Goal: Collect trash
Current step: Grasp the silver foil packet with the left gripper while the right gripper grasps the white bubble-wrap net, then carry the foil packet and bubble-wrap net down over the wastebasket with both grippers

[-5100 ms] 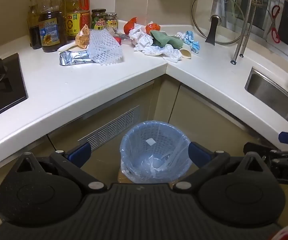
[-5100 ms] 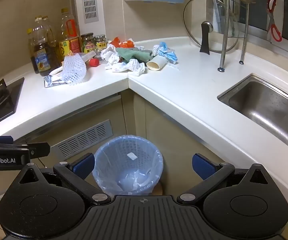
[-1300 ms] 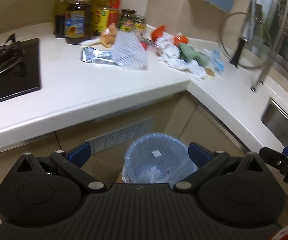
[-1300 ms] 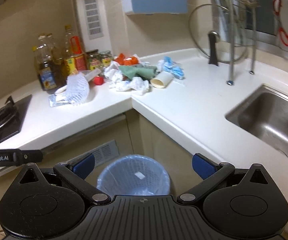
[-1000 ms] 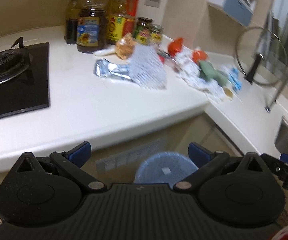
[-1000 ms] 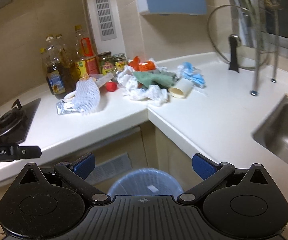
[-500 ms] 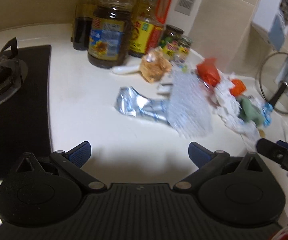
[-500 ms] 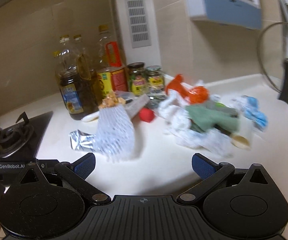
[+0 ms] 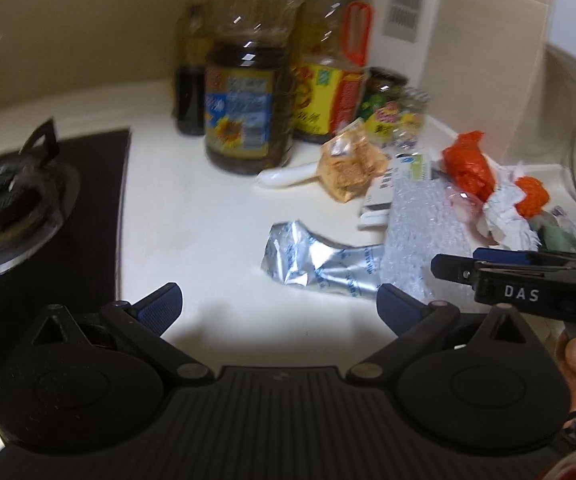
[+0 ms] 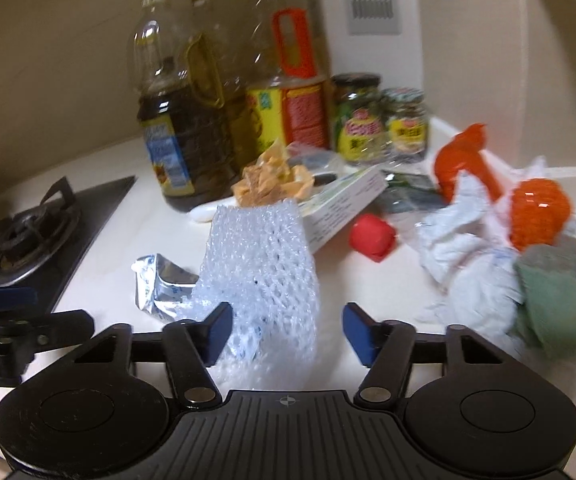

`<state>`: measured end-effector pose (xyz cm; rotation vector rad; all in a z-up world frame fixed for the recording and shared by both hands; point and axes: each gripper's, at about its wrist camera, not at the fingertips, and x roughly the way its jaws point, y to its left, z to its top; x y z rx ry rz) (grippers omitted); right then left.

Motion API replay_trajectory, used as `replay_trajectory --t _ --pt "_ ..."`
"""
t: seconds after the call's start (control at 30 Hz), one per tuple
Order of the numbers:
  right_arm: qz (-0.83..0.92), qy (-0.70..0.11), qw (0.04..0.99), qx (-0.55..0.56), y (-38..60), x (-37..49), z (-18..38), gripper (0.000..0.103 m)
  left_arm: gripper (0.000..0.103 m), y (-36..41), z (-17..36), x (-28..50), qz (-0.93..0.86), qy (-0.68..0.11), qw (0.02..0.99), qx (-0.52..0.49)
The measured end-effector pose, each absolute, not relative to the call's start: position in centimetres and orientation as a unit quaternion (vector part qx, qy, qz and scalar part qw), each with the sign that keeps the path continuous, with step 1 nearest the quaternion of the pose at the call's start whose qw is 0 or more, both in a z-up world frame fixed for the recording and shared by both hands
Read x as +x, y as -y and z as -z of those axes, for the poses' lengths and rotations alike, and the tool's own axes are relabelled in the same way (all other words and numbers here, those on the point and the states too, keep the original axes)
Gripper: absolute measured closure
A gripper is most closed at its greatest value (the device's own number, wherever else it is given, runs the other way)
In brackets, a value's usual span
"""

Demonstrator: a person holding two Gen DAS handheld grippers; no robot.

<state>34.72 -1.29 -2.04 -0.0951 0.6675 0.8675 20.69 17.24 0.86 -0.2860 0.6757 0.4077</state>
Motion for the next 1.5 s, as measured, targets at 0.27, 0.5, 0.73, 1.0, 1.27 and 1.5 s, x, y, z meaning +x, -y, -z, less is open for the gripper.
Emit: replay_trajectory --t 0.27,0.5,0.73,1.0,1.27,1.5 --pt "-0.422 -0.309 0.851 -0.045 3.4 35.4 1.3 0.097 0.001 -16.1 0.0 22.2 -0.206 -0.339 0.91 -0.121" --pt "-0.398 -0.314 0.861 -0.032 7.2 34.4 0.5 0.097 0.002 -15.6 0.3 26.1 -0.088 -0.365 0.926 0.032" --pt "-0.357 -0.323 0.876 -0.009 9.1 33.7 0.5 0.097 0.015 -15.7 1.1 29.6 0.094 -0.393 0.892 0.2" --pt "-0.31 -0.334 0.89 0.017 10.5 32.2 0.8 0.097 0.027 -17.6 2.4 33.4 0.185 -0.445 0.846 0.228" --pt "-0.303 -0.328 0.895 0.021 11.0 31.3 0.6 0.097 0.052 -17.6 1.8 32.4 0.166 -0.484 0.85 0.123" --pt "-0.315 -0.328 0.891 0.017 11.0 31.3 0.6 0.097 0.059 -15.1 1.9 30.9 0.169 -0.478 0.851 0.138"
